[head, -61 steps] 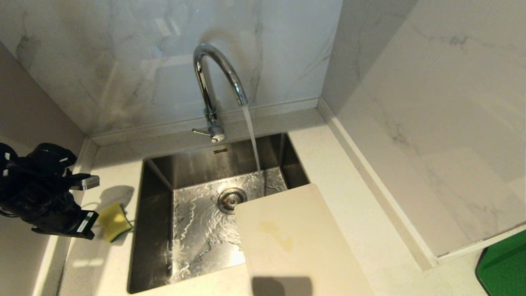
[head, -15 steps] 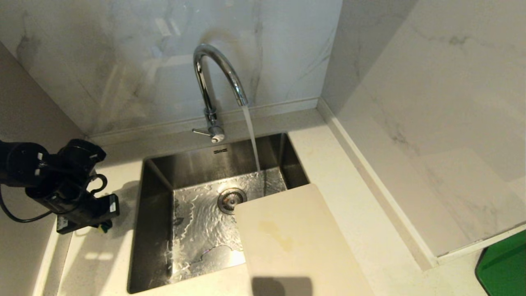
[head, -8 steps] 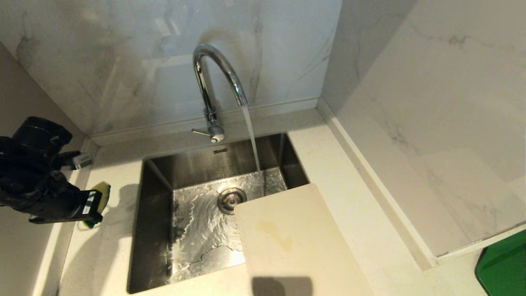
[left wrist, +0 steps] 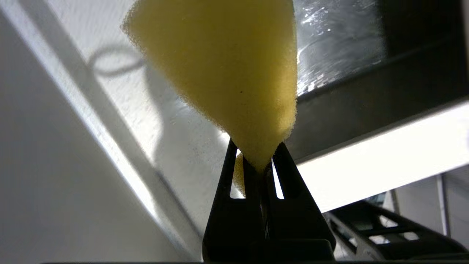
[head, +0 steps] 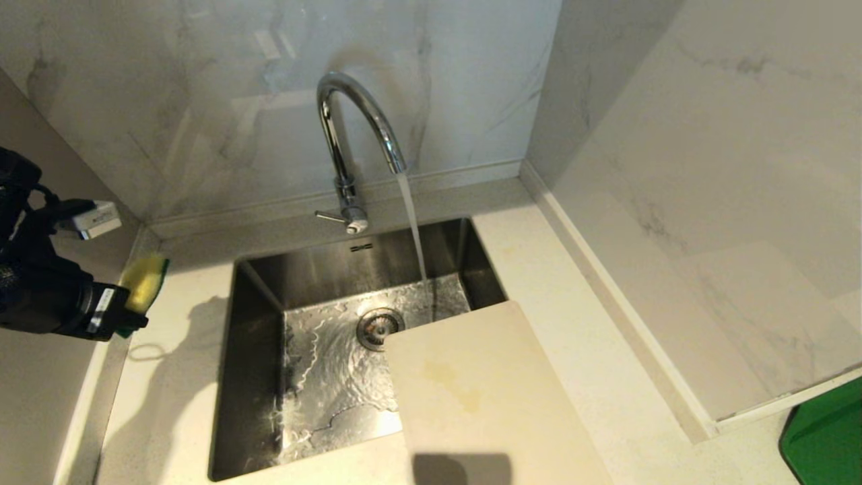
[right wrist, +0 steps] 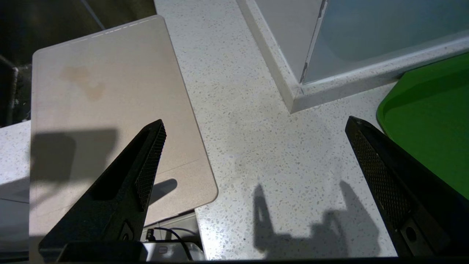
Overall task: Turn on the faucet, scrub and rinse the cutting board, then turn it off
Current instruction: Pick up the cutting board
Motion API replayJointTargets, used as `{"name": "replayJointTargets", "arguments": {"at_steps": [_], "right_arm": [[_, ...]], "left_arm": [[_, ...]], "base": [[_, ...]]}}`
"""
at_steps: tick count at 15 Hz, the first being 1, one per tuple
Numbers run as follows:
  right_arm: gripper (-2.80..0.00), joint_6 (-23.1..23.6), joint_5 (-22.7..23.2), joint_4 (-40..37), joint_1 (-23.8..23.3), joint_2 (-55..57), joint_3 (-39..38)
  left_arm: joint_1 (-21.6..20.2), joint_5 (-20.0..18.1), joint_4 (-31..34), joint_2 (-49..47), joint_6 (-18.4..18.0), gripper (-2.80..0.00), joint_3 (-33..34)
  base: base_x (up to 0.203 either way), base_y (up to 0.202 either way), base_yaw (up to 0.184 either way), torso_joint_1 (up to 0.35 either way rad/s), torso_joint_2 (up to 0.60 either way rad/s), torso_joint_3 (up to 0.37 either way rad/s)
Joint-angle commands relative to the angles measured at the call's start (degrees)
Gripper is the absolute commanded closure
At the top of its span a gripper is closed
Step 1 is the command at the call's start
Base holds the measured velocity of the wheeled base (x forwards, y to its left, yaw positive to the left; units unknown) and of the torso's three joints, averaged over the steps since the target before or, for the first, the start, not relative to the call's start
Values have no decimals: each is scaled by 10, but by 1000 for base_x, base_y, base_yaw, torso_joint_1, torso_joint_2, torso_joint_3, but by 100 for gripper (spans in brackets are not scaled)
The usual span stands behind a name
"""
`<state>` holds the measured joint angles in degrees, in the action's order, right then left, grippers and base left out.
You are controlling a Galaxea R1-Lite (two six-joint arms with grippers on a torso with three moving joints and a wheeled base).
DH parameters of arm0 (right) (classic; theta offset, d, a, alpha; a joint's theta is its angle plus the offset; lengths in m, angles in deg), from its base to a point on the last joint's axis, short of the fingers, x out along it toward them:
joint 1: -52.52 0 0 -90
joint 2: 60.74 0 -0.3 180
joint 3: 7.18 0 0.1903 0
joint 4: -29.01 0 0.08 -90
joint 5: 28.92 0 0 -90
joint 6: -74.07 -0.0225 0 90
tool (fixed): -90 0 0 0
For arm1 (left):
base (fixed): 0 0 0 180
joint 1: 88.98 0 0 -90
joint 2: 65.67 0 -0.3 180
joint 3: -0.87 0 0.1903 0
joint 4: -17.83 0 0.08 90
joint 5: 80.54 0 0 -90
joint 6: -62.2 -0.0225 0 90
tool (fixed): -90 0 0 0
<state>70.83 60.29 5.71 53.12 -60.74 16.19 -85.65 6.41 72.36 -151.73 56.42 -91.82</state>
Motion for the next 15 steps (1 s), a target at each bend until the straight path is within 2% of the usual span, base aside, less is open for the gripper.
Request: {"name": "replayJointTargets", "arguments": {"at_steps": [1, 3, 6, 10, 15], "right_arm": [[-280, 0, 0, 0, 0, -1, -1], [-280, 0, 0, 0, 0, -1, -1], [-280, 0, 0, 0, 0, -1, -1], [-280, 0, 0, 0, 0, -1, -1], [-280, 0, 0, 0, 0, -1, -1]], "left_arm": [[4, -37, -24, 81, -8, 0, 52], [7, -48, -61, 146, -15, 0, 121], [8, -32, -87, 236, -11, 0, 207], [8, -20, -158, 352, 5, 0, 303], [3, 6, -183, 492, 6, 0, 431]], "base": [[0, 0, 0, 0, 0, 0], [0, 0, 0, 0, 0, 0], [0, 0, 0, 0, 0, 0], [0, 0, 0, 0, 0, 0], [0, 0, 0, 0, 0, 0]]}}
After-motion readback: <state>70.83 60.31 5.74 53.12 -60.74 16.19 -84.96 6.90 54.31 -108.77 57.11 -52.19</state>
